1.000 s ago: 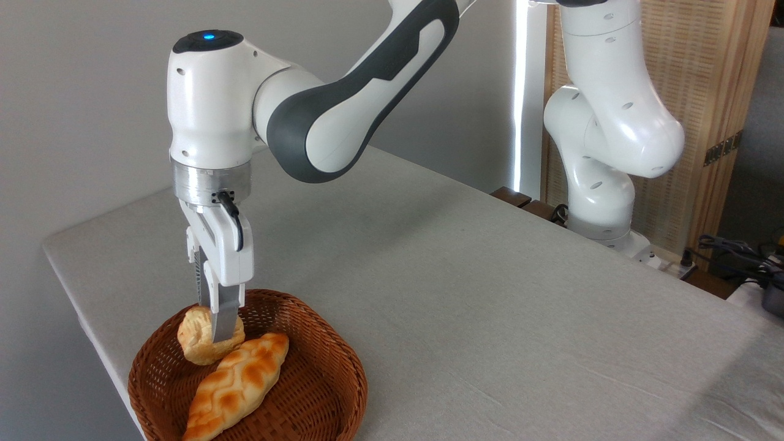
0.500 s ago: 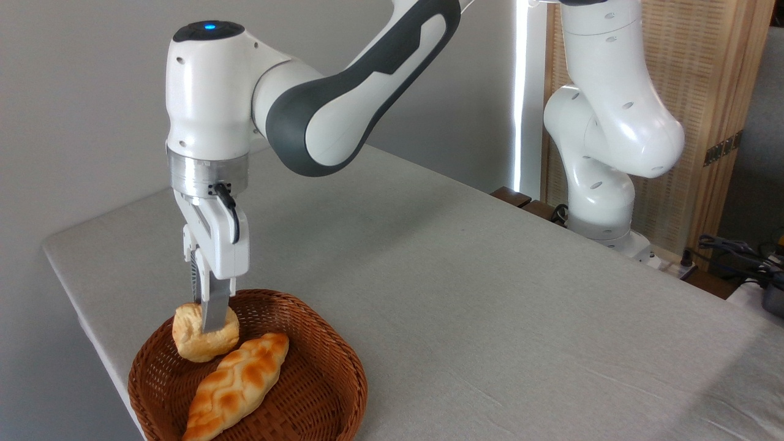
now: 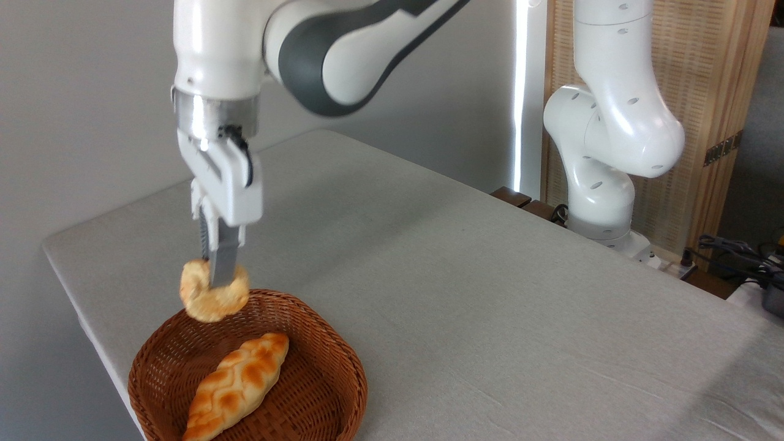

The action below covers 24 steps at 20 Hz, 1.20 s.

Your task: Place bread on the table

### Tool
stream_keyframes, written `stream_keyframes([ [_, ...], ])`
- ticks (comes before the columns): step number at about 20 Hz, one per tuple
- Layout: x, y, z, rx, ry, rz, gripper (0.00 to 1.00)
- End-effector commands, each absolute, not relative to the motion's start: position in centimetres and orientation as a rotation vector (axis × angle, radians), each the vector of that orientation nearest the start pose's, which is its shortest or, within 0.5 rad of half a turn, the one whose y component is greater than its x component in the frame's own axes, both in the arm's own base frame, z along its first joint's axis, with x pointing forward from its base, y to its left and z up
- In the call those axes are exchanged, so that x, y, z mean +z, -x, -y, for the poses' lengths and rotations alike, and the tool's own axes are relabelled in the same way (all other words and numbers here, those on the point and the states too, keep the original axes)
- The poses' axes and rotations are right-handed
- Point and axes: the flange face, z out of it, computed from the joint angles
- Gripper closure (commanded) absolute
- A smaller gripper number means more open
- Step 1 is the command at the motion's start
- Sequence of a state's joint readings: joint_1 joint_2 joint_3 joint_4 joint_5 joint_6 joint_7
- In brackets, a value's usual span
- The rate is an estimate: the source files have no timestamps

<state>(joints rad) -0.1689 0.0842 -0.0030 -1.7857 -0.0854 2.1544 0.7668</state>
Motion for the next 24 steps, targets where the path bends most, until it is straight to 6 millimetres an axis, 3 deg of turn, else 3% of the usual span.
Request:
stream_keyframes([
  [1,55.1,-58.1,10.2,-0.401,2.886,-1.237,0.82],
  [7,54.8,-55.5,9.9,-0.136,2.967,-1.229,0.75],
  [15,50.6,-52.5,10.5,0.047,2.991,-1.235,0.59],
  [19,49.2,-51.8,10.9,0.091,2.990,-1.251,0.38],
  [21,48.3,-51.7,11.0,0.121,2.990,-1.257,0.09],
  [24,47.9,-51.7,11.5,0.134,2.982,-1.273,0.00],
])
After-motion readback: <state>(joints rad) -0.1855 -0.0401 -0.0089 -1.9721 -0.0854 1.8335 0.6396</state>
